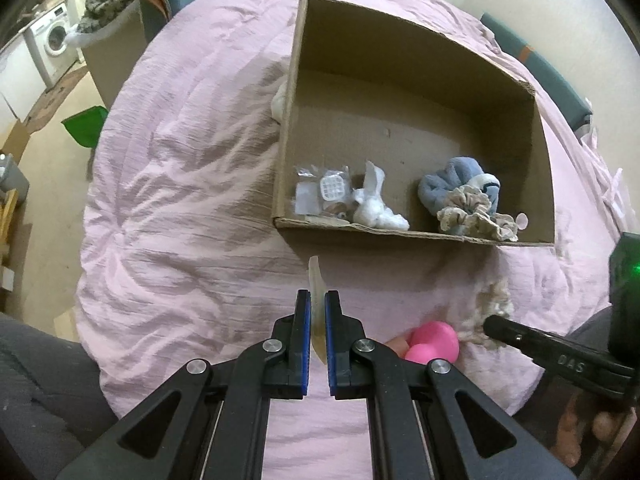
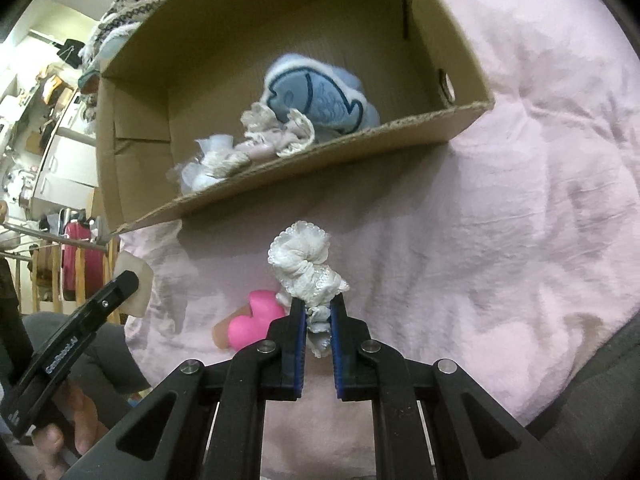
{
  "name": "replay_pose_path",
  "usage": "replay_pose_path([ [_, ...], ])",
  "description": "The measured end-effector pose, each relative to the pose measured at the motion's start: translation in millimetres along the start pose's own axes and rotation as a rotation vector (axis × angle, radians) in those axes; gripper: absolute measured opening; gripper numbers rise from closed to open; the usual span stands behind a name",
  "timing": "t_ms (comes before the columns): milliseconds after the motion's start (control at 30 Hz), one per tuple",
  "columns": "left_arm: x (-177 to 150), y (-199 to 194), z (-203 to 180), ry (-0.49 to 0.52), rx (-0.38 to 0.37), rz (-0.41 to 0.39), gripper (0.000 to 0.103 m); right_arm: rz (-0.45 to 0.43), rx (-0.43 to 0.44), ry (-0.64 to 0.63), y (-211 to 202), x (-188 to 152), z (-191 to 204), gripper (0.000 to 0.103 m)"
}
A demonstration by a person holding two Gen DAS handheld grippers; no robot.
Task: Organize soft objects
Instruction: 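Grasp the second lace scrunchie with the right gripper while the left gripper approaches the tan sponge, then carry the scrunchie into the box and open the right gripper while the left gripper drops the tan sponge in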
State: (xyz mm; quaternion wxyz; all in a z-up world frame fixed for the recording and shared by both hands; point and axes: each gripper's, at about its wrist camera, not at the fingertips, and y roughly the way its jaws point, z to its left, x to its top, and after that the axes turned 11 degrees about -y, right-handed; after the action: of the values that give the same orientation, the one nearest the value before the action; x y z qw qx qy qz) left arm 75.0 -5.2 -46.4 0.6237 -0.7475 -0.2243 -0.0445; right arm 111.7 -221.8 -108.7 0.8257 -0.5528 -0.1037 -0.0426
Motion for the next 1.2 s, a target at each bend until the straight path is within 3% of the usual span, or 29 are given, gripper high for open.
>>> replay_pose_path([
  [233,-1.6,-17.6,2.6,-0.009,-0.010,-0.053,0.006,-0.055,0.007,0.015,-22.7,-7.2,1.1,0.012],
  [567,12.6,-67.5,14.5,-0.061,-0.039,-0.216,0.006,-0.210,-0.002,-0.088,-76.9,-2.3,10.3,0.012],
  [800,34.6,-81.9,-2.7,0.032,-0.034,-0.309,0.006,-0.363,-0.057,-0.154,-110.7,16.0,4.9,0.012],
  [1033,54.8,-82.5,-22.4,0.056,-0.060,-0.328,0.006,-0.395,-0.103,-0.179,-114.0,41.2,-2.7,0.012],
  [1200,65.5,-68.5,-33.8,0.106,-0.035,-0.339,0.006,-0.391,-0.118,-0.177,-104.7,53.0,-6.9,0.012],
])
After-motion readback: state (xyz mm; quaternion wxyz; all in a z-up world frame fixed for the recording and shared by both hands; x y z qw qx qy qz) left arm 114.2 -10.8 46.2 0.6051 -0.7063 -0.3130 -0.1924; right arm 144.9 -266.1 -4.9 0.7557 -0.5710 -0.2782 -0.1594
